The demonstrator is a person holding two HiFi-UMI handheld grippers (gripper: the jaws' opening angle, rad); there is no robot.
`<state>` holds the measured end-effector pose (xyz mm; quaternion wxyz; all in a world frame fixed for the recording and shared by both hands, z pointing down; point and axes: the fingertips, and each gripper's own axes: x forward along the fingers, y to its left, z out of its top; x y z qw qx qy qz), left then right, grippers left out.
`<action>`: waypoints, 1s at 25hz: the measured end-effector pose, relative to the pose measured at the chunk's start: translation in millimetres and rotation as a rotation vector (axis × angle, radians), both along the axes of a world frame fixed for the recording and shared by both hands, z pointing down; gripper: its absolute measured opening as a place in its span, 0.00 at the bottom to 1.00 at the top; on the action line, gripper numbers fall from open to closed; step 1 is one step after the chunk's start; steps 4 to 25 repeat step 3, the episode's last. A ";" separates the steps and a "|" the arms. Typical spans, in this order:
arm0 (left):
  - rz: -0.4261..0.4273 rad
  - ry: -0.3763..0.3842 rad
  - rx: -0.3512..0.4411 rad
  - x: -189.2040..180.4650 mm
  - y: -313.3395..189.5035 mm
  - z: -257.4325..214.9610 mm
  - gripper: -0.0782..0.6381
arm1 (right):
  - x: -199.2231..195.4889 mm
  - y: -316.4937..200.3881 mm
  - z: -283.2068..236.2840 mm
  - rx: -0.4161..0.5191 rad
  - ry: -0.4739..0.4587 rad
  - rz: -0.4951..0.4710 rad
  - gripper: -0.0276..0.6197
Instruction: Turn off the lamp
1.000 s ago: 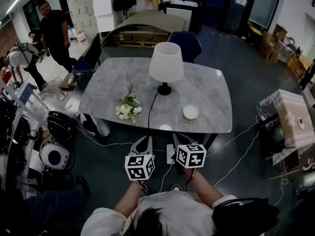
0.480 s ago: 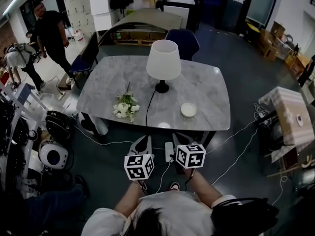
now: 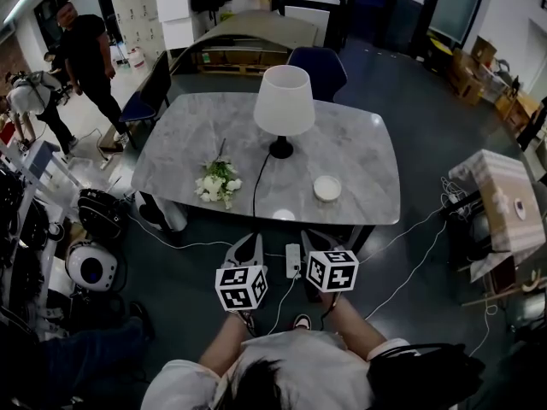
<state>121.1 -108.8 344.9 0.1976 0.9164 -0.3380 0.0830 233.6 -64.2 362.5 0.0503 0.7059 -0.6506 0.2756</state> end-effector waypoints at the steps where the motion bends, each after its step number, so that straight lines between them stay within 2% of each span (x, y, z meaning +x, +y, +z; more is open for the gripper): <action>1: 0.001 0.000 0.000 0.5 -0.9 0.9 0.10 | 0.2 -1.0 1.1 -0.002 0.001 0.000 0.04; 25: 0.001 0.000 -0.001 1.2 -2.9 2.9 0.10 | 0.2 -3.3 3.6 -0.004 0.002 -0.001 0.04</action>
